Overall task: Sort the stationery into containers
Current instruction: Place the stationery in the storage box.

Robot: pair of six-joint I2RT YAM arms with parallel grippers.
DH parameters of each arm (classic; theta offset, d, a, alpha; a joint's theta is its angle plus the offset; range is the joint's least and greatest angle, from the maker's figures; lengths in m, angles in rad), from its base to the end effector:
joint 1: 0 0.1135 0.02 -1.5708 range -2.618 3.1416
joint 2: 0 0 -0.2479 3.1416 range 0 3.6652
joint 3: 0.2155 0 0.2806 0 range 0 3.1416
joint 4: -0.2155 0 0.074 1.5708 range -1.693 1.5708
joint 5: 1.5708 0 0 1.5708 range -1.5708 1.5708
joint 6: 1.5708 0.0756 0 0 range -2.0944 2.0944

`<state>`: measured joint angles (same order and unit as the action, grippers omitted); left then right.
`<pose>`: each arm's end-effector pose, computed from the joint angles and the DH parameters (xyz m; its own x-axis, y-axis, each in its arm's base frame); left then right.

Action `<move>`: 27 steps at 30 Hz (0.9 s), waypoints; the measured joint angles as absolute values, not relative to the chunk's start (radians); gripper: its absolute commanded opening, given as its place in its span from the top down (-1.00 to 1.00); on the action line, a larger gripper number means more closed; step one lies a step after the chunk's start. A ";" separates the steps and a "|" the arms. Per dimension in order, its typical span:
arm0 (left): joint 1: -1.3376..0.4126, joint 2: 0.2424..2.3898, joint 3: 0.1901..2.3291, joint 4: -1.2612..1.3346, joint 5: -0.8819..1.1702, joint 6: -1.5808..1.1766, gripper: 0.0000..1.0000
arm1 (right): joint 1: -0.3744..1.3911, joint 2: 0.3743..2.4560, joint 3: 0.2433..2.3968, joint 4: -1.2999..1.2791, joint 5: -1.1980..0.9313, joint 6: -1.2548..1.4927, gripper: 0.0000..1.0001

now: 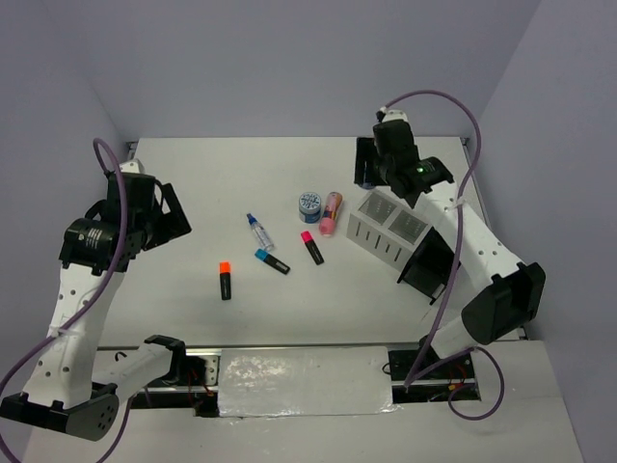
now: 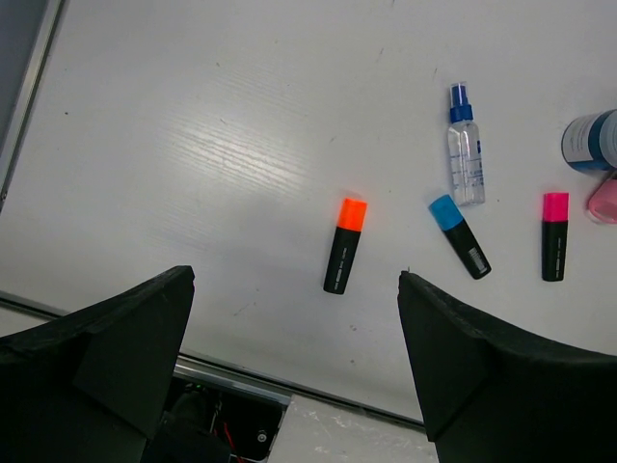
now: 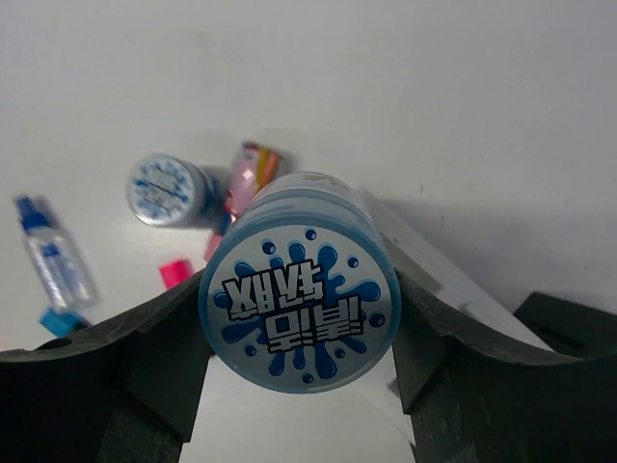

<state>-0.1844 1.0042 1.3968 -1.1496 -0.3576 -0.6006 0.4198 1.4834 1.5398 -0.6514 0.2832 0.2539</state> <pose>0.2236 -0.0148 0.3835 -0.5127 -0.4429 -0.7355 -0.4462 0.8694 -0.2125 0.3648 0.1397 0.3536 -0.5406 0.0228 -0.8409 -0.0457 0.9974 0.0564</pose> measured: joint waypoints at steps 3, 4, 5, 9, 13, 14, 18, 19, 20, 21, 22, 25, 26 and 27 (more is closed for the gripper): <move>-0.184 1.003 1.386 -1.141 -0.347 -0.599 -0.99 | 0.386 1.485 1.439 -0.672 0.255 0.247 1.00; -0.184 1.003 1.382 -1.141 -0.343 -0.598 -0.99 | 0.379 1.485 1.420 -0.678 0.249 0.245 1.00; -0.184 1.003 1.378 -1.140 -0.340 -0.598 -0.99 | 0.370 1.485 1.399 -0.679 0.248 0.245 1.00; -0.184 1.002 1.367 -1.138 -0.332 -0.597 -0.99 | 0.362 1.483 1.345 -0.667 0.243 0.245 1.00; -0.184 0.995 1.361 -1.136 -0.327 -0.596 -0.99 | 0.362 1.483 1.317 -0.669 0.237 0.245 1.00; -0.184 0.992 1.358 -1.136 -0.326 -0.596 -0.98 | 0.362 1.483 1.316 -0.669 0.238 0.245 1.00; -0.184 0.987 1.348 -1.136 -0.326 -0.582 -0.99 | 0.362 1.479 1.312 -0.665 0.239 0.245 1.00; -0.184 0.987 1.346 -1.136 -0.326 -0.581 -0.99 | 0.362 1.476 1.306 -0.661 0.239 0.245 0.99; -0.184 0.986 1.344 -1.136 -0.326 -0.580 -0.99 | 0.362 1.474 1.299 -0.661 0.239 0.245 0.93; -0.184 0.986 1.341 -1.136 -0.326 -0.579 -0.99 | 0.362 1.474 1.295 -0.662 0.239 0.244 0.90; -0.184 0.985 1.339 -1.136 -0.326 -0.579 -0.99 | 0.362 1.474 1.290 -0.661 0.239 0.244 0.83; -0.184 0.985 1.335 -1.136 -0.325 -0.579 -0.98 | 0.356 1.475 1.283 -0.661 0.236 0.245 0.76; -0.184 0.985 1.335 -1.136 -0.324 -0.578 -0.99 | 0.353 1.476 1.283 -0.660 0.232 0.245 0.70; -0.184 0.985 1.335 -1.135 -0.324 -0.578 -0.99 | 0.350 1.477 1.283 -0.660 0.229 0.245 0.49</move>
<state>-0.1844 0.9852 1.3350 -1.1355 -0.3241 -0.5781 0.3504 1.4765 1.2831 -0.6598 0.2291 0.2447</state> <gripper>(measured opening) 0.993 0.728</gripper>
